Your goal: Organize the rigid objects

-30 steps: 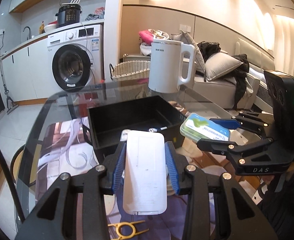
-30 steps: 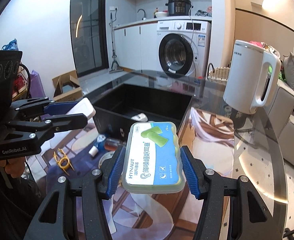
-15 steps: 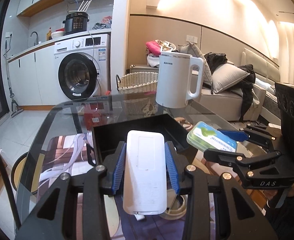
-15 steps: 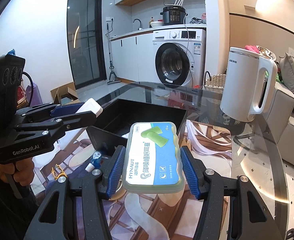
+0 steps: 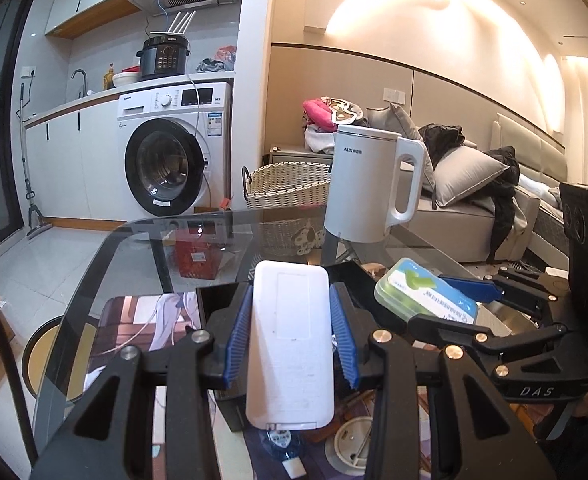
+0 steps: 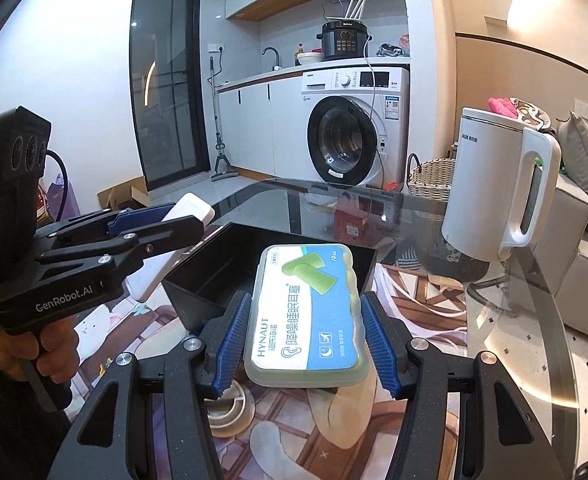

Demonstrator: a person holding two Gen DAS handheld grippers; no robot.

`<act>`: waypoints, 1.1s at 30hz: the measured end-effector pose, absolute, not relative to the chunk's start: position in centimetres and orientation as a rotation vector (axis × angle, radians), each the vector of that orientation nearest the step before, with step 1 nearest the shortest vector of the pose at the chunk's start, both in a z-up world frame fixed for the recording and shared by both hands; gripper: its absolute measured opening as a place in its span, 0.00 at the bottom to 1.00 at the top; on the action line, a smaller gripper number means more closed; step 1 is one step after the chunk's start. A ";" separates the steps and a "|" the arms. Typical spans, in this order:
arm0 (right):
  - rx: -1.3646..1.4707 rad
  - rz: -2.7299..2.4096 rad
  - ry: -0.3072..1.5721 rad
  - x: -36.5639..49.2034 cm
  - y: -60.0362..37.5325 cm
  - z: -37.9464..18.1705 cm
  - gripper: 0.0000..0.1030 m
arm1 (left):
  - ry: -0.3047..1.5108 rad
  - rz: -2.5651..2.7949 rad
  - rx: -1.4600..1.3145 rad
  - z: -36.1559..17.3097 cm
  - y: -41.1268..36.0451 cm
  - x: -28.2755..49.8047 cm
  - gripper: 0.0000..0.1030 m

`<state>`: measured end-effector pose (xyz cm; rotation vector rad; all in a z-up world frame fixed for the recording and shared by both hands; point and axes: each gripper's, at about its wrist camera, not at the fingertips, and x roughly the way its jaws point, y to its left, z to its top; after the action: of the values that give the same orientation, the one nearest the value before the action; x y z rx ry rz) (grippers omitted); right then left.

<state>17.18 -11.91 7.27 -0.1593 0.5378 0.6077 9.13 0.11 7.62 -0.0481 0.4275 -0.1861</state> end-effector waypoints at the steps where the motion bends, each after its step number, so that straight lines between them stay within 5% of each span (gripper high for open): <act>1: -0.159 0.606 0.538 17.3 -11.8 7.3 0.55 | 0.425 -0.186 -0.050 7.7 0.2 9.3 0.36; 33: -0.120 0.602 0.565 22.7 -9.6 6.4 0.55 | 0.430 -0.178 -0.049 6.5 0.1 13.7 0.35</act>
<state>22.66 -9.63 6.41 -0.1197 0.5651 0.6019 13.71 0.14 6.46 -0.0491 0.4304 -0.1779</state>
